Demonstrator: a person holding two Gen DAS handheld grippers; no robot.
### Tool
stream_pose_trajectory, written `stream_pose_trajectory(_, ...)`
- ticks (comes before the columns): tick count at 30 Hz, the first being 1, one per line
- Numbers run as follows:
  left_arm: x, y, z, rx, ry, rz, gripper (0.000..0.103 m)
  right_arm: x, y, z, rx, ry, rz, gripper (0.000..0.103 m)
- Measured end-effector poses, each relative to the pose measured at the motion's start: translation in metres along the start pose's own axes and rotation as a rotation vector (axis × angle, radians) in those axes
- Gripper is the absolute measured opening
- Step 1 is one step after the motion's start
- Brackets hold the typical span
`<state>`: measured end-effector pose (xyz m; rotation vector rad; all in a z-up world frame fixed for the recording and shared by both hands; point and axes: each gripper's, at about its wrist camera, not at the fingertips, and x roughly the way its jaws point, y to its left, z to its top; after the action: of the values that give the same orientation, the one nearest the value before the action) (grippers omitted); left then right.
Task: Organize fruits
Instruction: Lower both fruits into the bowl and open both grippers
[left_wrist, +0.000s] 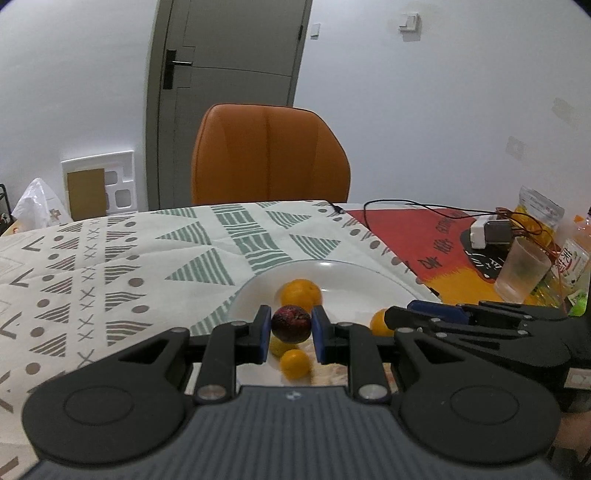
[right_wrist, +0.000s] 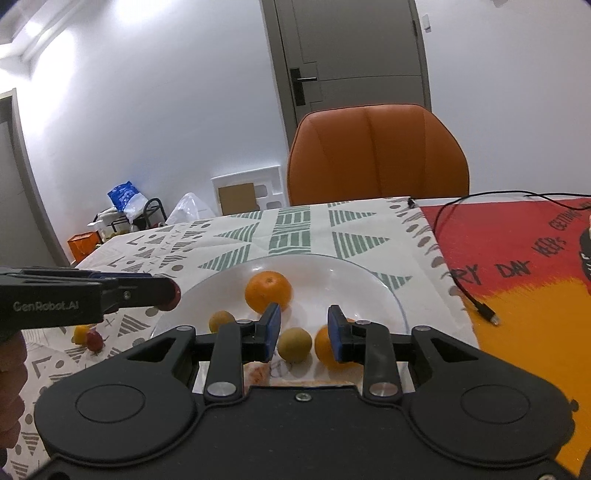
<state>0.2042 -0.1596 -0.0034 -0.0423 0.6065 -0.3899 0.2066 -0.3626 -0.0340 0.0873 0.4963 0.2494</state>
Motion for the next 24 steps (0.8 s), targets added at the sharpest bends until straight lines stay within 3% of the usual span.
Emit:
stream_pose_trajectory(18,0.017,-0.044,0.0,0.064,0.027,-0.078,0.022,-0.024,-0.028,-0.015,0.061,-0.014,-0.031,0.03)
stream_pose_trajectory(24,0.012,-0.041,0.004,0.041,0.008,-0.048,0.026,-0.027,-0.031,-0.017,0.068,-0.015,-0.028,0.032)
